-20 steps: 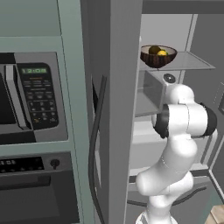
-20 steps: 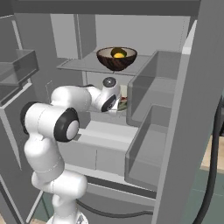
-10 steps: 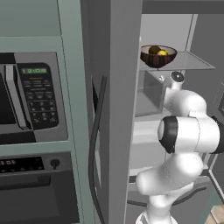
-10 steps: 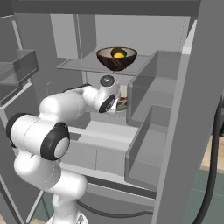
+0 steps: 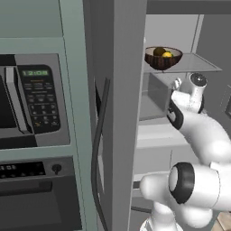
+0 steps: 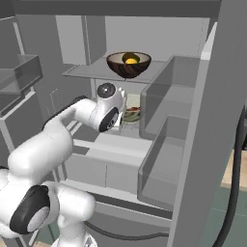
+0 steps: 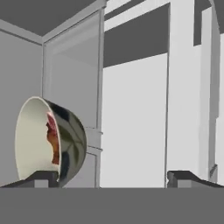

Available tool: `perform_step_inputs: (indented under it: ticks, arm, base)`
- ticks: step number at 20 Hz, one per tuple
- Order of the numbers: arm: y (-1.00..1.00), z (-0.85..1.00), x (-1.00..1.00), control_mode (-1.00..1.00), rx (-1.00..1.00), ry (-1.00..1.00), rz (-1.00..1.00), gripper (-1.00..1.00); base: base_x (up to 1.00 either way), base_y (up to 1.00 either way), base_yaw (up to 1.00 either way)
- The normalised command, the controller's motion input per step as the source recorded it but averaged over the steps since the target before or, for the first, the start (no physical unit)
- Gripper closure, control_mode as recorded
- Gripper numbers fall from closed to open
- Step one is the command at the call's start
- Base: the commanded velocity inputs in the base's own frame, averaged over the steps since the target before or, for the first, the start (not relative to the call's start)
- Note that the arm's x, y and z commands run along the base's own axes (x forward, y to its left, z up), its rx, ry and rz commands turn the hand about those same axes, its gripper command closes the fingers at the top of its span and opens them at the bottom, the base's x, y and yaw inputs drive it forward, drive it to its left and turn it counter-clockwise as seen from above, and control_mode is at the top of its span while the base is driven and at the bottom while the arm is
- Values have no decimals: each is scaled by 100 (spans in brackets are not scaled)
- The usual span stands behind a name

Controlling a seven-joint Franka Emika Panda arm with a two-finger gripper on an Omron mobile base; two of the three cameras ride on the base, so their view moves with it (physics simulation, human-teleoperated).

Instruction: Place the bowl with the avocado and lemon on the top shelf of the fridge. Place the bowl with the chicken drumstick and steak on the second highest shelf of the fridge.

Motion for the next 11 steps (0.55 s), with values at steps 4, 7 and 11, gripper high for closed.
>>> perform_step_inputs:
  ticks: [4, 7, 11]
  arm:
    - [1, 63, -100, -100, 0, 0, 0, -100]
    - [8, 74, -100, -100, 0, 0, 0, -100]
    - [8, 83, -100, -100, 0, 0, 0, -100]
  base:
    - [0, 0, 0]
    - [0, 0, 0]
    - [0, 0, 0]
